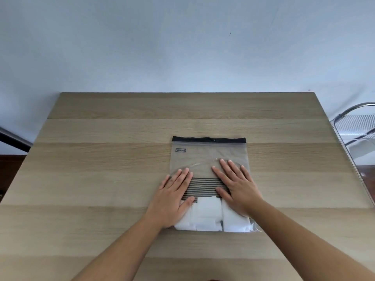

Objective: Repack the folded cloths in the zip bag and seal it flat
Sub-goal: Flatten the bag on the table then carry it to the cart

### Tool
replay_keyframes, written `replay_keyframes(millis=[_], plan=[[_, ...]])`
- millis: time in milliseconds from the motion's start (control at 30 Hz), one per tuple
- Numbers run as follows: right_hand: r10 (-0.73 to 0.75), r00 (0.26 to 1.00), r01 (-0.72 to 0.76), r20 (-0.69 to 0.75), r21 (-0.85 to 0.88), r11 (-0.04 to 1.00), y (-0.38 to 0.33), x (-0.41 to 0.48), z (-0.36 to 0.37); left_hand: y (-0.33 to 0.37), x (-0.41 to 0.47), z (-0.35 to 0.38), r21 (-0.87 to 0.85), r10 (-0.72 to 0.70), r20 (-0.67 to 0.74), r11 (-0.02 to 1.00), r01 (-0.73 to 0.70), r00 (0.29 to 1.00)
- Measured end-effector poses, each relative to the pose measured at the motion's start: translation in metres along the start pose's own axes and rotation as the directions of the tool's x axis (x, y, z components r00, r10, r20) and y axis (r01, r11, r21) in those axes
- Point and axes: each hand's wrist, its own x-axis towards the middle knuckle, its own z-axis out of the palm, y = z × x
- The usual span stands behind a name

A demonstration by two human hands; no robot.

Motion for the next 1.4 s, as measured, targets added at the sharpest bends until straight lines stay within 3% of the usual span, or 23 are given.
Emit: replay_keyframes(millis=[167,333,467,567,667,1000,1233,1333,1400], plan=[[0.089,0.995,-0.093,-0.048,-0.081,0.992,0.036,-0.019,-0.003,-0.03,-0.015,-0.011,0.079,-0.009,-0.032,0.997,0.011,0.999],[0.236,0.959,-0.208,-0.159,0.177,0.962,0.018,-0.003,-0.016,-0.027,0.008,-0.022,-0.054,-0.109,-0.109,0.993,0.104,0.988],[0.163,0.973,-0.139,-0.163,0.146,0.979,-0.021,0.038,-0.025,0.001,0.056,-0.028,-0.052,-0.084,-0.13,0.996,0.078,0.988],[0.093,0.991,-0.088,-0.099,0.055,0.995,-0.03,0.051,-0.014,0.009,0.076,-0.019,0.049,-0.094,-0.044,0.994,0.096,0.995],[0.057,0.993,-0.06,-0.106,-0.022,0.998,-0.024,0.05,-0.001,0.006,0.074,-0.008,0.119,-0.083,-0.058,0.989,0.09,0.995],[0.002,0.995,-0.007,-0.103,-0.047,0.999,0.0,0.052,-0.005,-0.005,0.071,-0.003,0.082,-0.133,-0.112,0.986,0.142,0.985],[0.28,0.952,-0.279,-0.125,0.021,0.96,0.043,0.022,-0.01,-0.04,0.056,-0.013,0.068,-0.255,-0.096,0.963,0.262,0.962],[0.445,0.891,-0.422,-0.092,0.195,0.885,0.028,0.027,-0.018,-0.028,0.06,-0.016,-0.006,-0.33,-0.04,0.944,0.33,0.943],[0.482,0.871,-0.439,-0.092,0.295,0.849,0.003,0.034,-0.02,-0.004,0.065,-0.015,-0.059,-0.323,-0.034,0.945,0.321,0.946]])
